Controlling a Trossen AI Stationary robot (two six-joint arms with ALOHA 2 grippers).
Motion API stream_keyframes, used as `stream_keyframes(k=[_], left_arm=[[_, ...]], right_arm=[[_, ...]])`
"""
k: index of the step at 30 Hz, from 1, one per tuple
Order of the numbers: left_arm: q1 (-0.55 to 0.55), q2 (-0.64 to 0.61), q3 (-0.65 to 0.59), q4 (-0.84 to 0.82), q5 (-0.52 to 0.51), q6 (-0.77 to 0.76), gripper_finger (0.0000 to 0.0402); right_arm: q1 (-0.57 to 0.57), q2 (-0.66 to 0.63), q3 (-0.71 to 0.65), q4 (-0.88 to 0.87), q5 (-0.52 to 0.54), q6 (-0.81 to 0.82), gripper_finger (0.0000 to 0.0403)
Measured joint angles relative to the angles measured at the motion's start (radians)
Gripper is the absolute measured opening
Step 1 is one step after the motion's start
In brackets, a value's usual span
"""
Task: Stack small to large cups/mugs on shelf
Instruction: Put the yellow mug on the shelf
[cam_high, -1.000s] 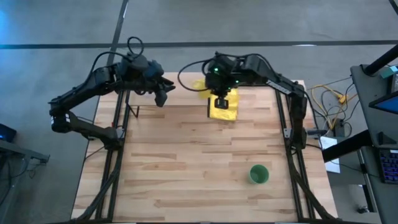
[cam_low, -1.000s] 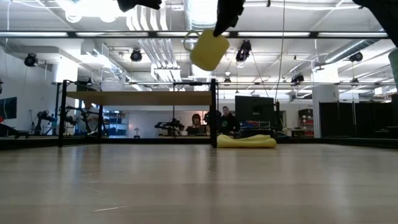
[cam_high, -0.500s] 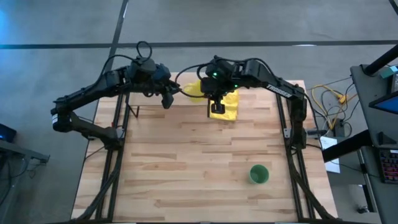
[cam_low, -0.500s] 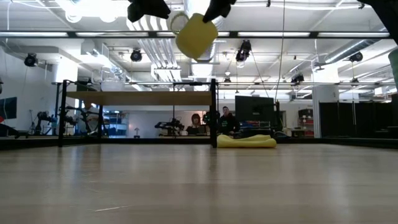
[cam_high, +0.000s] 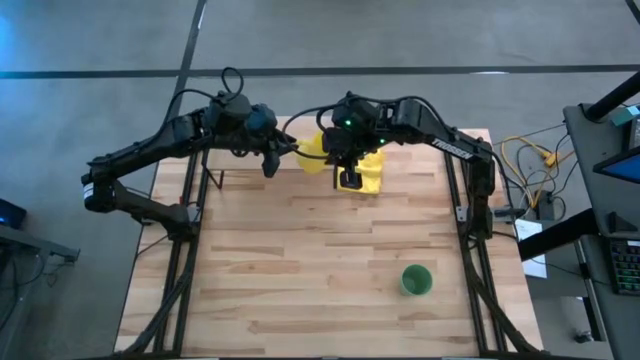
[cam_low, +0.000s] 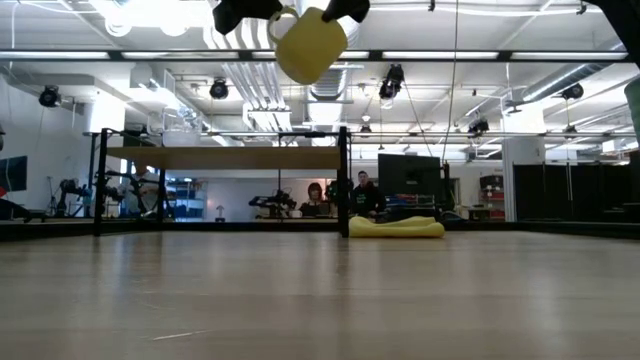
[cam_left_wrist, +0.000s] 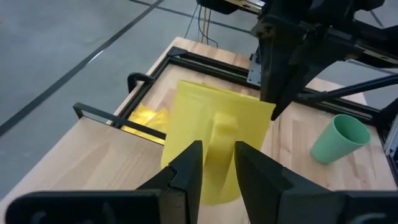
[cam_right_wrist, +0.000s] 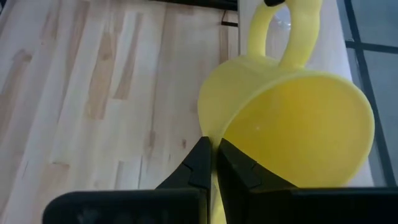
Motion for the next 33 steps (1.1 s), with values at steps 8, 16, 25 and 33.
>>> stream_keyframes(k=[8, 16, 25, 33], left_arm=[[0.0, 0.001, 0.0, -0.003, 0.02, -0.003, 0.0071], [0.0, 0.008, 0.0, -0.008, 0.021, 0.001, 0.0031], [0.0, 0.008, 0.0, -0.014, 0.016, -0.002, 0.0027], [0.0, 0.011, -0.001, -0.047, -0.04, -0.012, 0.0019]], right_arm=[[0.006, 0.0, 0.0, 0.01, 0.0, 0.002, 0.0008], [0.006, 0.0, -0.002, 0.014, -0.001, 0.01, 0.0008], [0.01, 0.0, -0.002, 0.017, 0.0, 0.051, 0.0011], [0.011, 0.0, -0.001, 0.033, 0.006, 0.078, 0.0018]])
